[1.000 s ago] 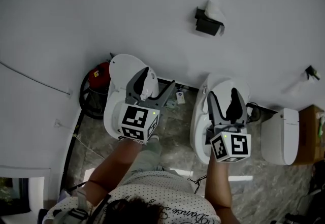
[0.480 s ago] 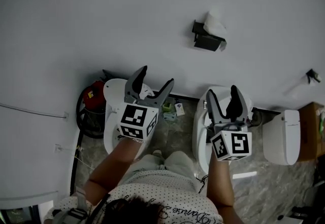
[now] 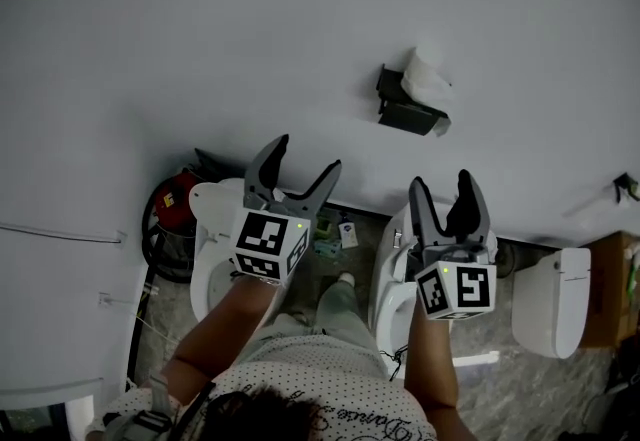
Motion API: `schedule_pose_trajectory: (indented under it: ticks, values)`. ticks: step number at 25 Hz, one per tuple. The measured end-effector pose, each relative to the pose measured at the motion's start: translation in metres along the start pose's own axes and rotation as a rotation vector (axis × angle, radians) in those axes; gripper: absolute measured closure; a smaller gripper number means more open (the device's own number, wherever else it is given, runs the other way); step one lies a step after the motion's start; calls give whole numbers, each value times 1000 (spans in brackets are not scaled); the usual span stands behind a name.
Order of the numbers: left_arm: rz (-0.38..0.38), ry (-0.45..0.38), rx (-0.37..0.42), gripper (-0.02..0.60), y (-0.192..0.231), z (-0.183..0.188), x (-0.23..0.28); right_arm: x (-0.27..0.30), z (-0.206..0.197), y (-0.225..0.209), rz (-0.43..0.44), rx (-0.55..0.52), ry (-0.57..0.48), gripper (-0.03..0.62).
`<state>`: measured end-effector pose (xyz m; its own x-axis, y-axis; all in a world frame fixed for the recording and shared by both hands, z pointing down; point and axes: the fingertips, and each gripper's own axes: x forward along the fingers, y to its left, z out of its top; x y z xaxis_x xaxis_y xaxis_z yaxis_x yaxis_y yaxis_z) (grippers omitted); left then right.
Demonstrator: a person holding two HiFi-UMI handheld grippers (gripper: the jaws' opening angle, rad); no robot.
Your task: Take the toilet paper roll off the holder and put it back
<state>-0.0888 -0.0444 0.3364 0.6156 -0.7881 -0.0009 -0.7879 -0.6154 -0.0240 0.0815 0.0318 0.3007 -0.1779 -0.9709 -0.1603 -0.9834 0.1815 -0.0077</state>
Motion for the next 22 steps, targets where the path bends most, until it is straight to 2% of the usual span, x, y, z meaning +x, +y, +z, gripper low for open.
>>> schedule_pose_trajectory:
  ticks: [6,11,16,22]
  values:
    - [57,-12,-4,229,5,4,83,59,1,-70,41,6,-11,270]
    - [101,-12,-8,229,1,6,127,90,-2,-111,87,12,-6,269]
    - [131,-2,0,229,4,8,150,113,-1,-128,121,30,-42,269]
    - [134,9,-3,229,18,8,167,138,-10,-124,143,40,-12,260]
